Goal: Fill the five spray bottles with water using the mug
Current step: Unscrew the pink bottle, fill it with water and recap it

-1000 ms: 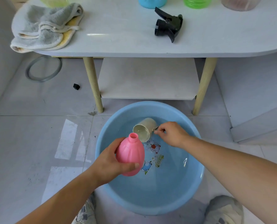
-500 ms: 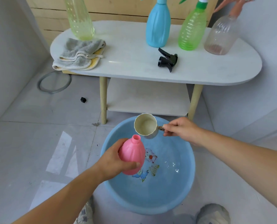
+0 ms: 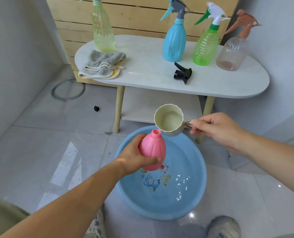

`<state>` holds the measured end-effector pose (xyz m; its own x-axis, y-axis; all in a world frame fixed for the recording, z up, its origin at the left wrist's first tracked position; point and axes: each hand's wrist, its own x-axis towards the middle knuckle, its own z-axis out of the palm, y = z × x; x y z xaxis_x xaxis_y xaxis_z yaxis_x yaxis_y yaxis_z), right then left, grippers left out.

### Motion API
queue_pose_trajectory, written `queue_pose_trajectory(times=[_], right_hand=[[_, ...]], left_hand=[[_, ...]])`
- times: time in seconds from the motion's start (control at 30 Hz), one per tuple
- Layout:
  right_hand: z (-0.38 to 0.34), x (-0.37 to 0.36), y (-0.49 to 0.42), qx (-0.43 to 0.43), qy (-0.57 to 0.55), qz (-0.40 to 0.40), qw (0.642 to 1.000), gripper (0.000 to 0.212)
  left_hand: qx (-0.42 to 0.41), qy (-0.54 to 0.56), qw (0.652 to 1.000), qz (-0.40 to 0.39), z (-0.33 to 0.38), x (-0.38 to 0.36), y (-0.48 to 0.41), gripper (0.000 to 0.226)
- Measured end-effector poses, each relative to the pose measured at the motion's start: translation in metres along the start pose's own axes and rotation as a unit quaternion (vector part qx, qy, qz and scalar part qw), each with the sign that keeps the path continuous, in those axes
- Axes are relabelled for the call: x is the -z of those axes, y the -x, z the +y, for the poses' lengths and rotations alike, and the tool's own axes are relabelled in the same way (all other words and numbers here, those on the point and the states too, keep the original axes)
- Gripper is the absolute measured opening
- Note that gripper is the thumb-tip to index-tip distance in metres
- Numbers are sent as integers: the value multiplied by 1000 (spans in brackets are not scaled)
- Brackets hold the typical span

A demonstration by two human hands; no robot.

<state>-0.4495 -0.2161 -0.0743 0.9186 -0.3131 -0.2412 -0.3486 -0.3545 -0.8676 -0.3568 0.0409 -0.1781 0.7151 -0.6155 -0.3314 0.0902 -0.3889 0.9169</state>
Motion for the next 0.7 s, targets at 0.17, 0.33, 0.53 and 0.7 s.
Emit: queue_pose_trajectory(times=[0.17, 0.33, 0.53, 0.7], right_hand=[[-6, 0, 10, 29, 68, 30, 997, 27], [-10, 0, 13, 52, 99, 53, 992, 38], [-18, 2, 19, 64, 119, 77, 988, 31], [-20, 2, 19, 71, 134, 89, 984, 30]], left_hand=[[3, 1, 1000, 1, 5, 0, 3, 102], [-2, 1, 1000, 7, 8, -2, 4, 98], [-10, -1, 1000, 11, 10, -3, 2, 100], [-10, -9, 1000, 12, 10, -5, 0, 103]])
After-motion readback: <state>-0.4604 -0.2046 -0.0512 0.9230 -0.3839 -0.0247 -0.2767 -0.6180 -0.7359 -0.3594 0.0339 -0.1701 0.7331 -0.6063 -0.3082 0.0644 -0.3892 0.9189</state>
